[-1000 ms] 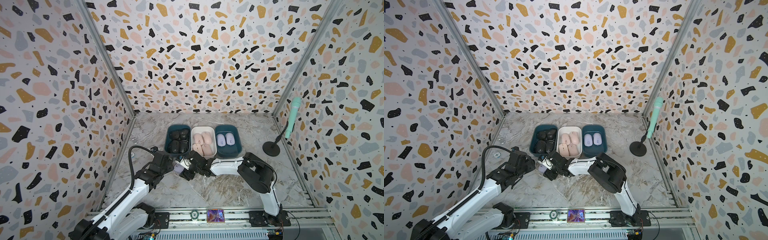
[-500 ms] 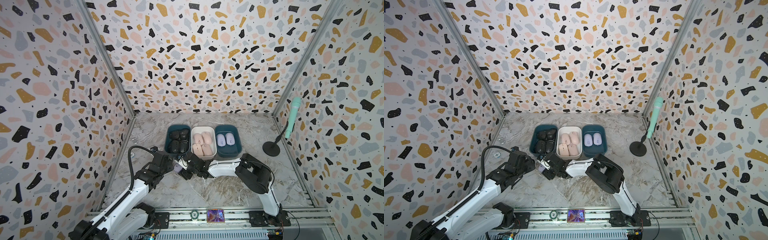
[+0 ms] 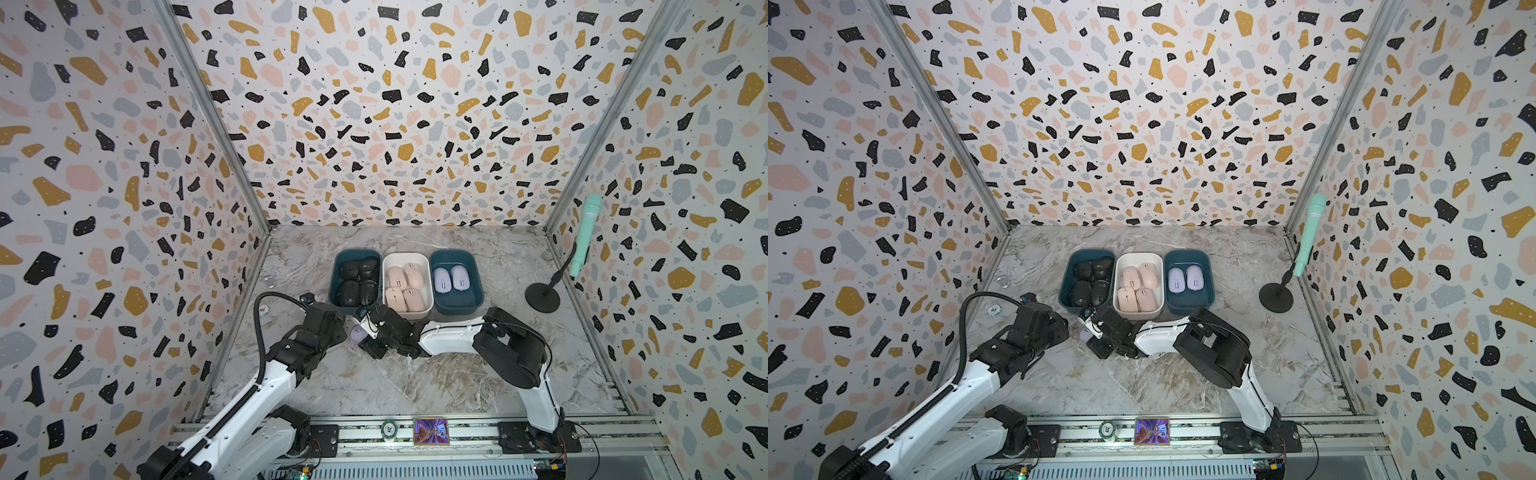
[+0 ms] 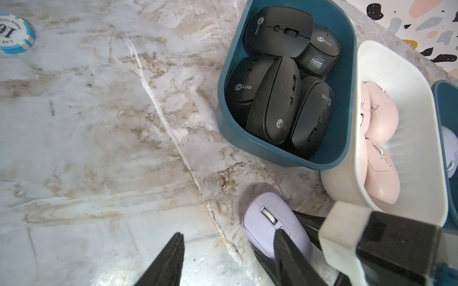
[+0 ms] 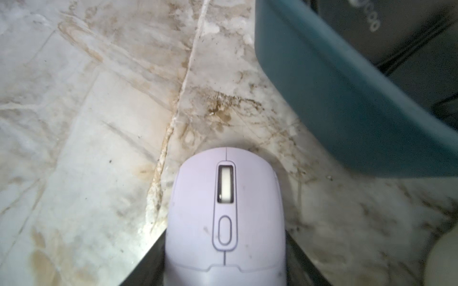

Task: Place the mice by color into the storage box
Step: Pick up the mouse from the center of the board.

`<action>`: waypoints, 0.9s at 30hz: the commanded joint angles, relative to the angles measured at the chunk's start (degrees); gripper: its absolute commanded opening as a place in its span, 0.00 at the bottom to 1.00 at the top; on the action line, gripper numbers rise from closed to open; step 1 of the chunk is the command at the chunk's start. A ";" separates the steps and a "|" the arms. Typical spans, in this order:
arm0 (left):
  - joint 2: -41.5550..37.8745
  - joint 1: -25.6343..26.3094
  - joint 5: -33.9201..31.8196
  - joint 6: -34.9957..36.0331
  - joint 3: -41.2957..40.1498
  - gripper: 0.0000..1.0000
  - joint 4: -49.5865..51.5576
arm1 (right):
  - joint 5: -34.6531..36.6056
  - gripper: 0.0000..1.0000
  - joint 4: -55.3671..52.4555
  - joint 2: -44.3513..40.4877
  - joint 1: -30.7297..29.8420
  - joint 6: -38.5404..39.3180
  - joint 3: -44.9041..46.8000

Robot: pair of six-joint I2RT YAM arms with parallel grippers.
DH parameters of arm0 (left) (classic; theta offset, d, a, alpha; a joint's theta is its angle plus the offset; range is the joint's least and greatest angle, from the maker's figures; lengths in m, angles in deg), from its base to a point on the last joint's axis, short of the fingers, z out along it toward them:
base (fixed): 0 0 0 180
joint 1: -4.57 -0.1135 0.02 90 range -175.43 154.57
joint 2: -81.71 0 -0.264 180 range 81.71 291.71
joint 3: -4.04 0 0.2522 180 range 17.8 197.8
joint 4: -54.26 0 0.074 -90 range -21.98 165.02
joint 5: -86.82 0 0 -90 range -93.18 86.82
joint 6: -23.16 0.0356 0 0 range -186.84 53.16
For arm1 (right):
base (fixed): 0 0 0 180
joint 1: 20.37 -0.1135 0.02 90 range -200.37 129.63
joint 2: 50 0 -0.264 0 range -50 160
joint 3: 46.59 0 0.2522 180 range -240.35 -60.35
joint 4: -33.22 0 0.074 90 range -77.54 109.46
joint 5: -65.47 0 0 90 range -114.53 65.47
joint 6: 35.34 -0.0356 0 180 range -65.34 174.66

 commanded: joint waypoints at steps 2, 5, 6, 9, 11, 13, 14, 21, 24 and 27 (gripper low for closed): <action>0.77 0.09 -1.50 1.62 2.48 0.58 1.05 | -0.42 0.55 -0.55 -5.33 -0.60 -2.27 2.87; 1.59 0.12 -2.17 2.07 4.00 0.58 1.70 | -0.47 0.54 0.22 -8.36 -0.82 -3.06 5.26; 1.96 0.12 -2.21 2.39 4.49 0.57 1.84 | -0.43 0.54 0.47 -9.50 -0.89 -3.35 6.16; 2.82 0.14 -2.52 2.93 6.12 0.57 2.23 | -0.17 0.54 0.84 -12.76 -0.97 -4.22 8.89; 3.35 0.16 -2.61 3.33 6.94 0.57 2.46 | 0.13 0.54 0.93 -15.02 -0.98 -4.70 10.57; 3.82 0.13 -3.04 3.73 7.85 0.57 3.02 | 0.59 0.54 0.87 -17.00 -0.97 -5.20 12.17; 3.89 0.12 -3.17 3.95 8.25 0.57 3.13 | 0.87 0.54 0.78 -18.01 -0.98 -5.37 12.73; 4.34 0.13 -3.90 4.57 10.46 0.58 4.26 | 2.39 0.54 -1.49 -26.39 -0.44 -6.74 16.67; 4.48 0.09 -4.00 4.60 10.88 0.57 4.62 | 2.41 0.55 -1.90 -30.54 0.44 -7.74 18.53; 4.42 0.09 -3.66 4.62 11.33 0.57 5.14 | 1.95 0.54 -2.48 -34.66 2.04 -9.07 19.83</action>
